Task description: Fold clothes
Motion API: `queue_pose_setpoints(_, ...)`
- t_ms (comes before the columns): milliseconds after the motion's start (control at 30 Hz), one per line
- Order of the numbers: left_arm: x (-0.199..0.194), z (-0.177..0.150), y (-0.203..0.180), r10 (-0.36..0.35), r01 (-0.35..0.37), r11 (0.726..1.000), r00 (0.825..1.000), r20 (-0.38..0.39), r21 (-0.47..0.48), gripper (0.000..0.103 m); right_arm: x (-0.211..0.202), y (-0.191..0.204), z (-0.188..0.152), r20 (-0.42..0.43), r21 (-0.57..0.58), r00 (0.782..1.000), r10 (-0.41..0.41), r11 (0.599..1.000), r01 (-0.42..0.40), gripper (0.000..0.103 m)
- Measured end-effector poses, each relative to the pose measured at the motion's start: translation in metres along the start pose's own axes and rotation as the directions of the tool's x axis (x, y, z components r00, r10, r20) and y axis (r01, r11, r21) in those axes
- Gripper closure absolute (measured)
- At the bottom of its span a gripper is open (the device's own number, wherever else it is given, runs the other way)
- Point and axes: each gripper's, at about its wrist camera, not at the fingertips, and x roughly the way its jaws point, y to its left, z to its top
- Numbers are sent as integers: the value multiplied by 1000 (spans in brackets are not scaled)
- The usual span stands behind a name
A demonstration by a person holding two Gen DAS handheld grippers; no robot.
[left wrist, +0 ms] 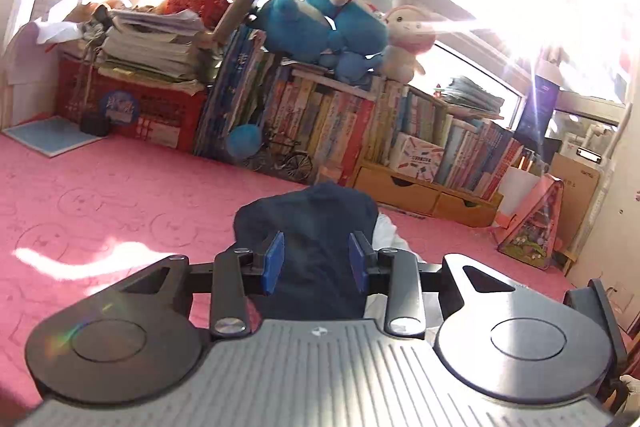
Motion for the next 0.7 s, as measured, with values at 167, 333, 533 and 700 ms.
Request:
queue_pose_setpoints(167, 96, 6, -35, -45, 69, 984, 988, -146, 165, 62, -2, 0, 0, 4, -5, 1000, -3, 1000, 3, 73)
queue_pose_setpoints(333, 147, -9, -7, 56, 0, 982, 957, -285, 190, 61, -5, -1, -1, 10, 7, 1000, 3, 1000, -3, 73)
queue_pose_setpoints(533, 148, -20, 21, 276, -208, 937, 933, -230, 280, 56, -6, -6, 0, 10, 26, 1000, 15, 1000, -16, 73)
queue_pose_setpoints(700, 155, -25, 60, 399, -346, 910, 879, -262, 228, 54, -5, -7, 1, 9, 33, 1000, 22, 999, -23, 72)
